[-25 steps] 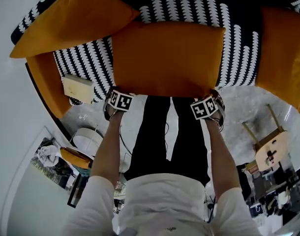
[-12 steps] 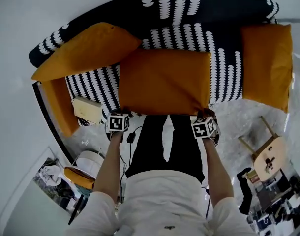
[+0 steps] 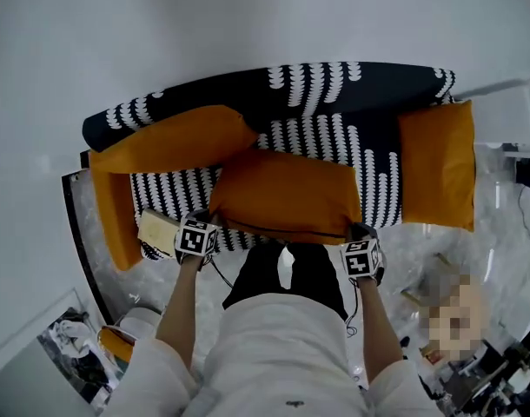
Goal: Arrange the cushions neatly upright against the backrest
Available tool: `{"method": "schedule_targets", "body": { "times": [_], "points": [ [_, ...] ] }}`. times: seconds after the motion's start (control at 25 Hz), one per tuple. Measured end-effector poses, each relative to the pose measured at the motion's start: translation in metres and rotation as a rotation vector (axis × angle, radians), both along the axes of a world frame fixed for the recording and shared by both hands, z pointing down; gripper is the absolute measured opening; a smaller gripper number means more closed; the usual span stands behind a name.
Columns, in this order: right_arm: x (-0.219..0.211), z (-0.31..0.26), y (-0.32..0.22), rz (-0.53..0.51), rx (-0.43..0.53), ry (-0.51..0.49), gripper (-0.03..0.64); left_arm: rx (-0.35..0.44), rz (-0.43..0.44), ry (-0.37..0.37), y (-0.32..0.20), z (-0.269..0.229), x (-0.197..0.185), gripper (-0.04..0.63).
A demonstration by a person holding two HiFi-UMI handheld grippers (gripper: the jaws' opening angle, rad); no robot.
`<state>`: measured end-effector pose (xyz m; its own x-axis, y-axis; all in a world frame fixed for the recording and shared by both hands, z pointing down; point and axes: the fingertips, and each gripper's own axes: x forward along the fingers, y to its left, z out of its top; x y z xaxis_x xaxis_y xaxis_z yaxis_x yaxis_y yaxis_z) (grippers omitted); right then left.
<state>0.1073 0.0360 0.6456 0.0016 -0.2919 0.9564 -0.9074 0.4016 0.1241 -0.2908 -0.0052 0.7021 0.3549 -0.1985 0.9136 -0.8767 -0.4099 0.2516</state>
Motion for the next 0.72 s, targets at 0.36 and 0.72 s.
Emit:
{"method": "schedule_targets", "body": {
  "times": [0.36,0.72],
  "points": [
    [0.032,-0.045,0.011,0.055,0.001,0.037,0.015,0.025,0.140,0.093,0.008,-0.060,0.030,0.044],
    [0.083,-0.075,0.008,0.042,0.028,0.071,0.015,0.034,0.175,0.151,0.015,-0.090,0.081,0.044]
  ]
}}
